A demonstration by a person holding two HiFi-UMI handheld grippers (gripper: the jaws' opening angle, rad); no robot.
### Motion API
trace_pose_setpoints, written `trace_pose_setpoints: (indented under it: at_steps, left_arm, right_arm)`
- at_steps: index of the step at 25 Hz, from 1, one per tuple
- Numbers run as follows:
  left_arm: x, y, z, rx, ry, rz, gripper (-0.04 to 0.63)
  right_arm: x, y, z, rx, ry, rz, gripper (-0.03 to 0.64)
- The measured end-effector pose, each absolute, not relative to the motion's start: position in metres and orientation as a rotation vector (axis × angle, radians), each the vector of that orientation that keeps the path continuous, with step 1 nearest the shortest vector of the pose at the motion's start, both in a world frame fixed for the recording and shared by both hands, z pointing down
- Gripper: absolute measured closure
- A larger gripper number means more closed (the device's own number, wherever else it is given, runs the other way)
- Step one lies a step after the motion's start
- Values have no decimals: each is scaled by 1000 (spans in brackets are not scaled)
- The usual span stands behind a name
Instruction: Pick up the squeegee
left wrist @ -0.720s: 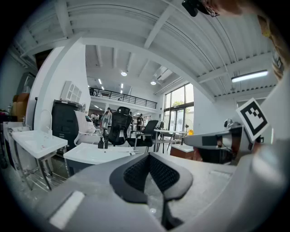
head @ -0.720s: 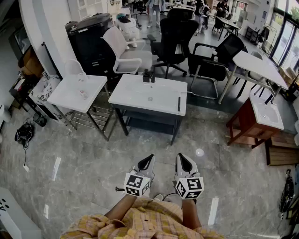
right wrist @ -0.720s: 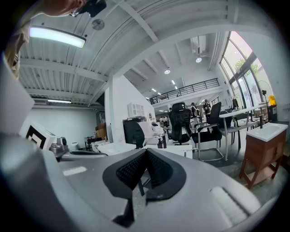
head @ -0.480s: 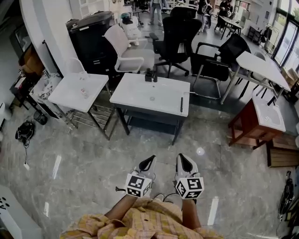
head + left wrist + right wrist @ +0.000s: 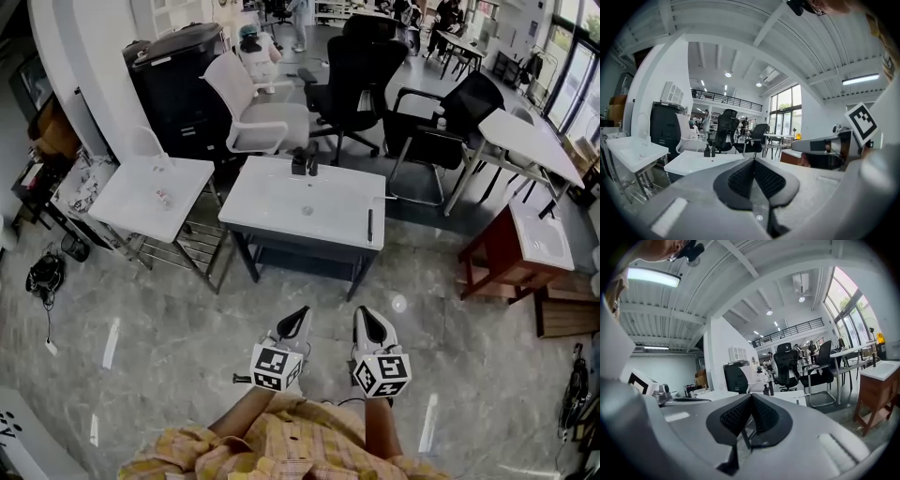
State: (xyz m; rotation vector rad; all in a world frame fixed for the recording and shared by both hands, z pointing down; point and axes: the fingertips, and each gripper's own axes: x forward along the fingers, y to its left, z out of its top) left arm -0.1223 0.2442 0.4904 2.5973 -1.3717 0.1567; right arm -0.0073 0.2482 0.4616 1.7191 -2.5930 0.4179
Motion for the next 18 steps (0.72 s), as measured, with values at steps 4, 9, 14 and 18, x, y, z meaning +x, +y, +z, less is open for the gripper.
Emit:
trace_pose_setpoints:
  at_steps: [4,9,14,18]
  left_arm:
    - [-130,211,487,2632,-1335,138,595]
    - [-141,182,484,2676,-1271,122,595]
    - [-148,164,489,2680,-1223,93,595]
    - [-148,159,492,2693,-1193,89,595]
  right_arm:
    - [-20,220,459,1739,-2586,397,626]
    - [-37,195,450,1798,-2557,334,626]
    - [-47,187,457,1850,-2493,322,620]
    - [-44,181,462,1887,-2454,347,620]
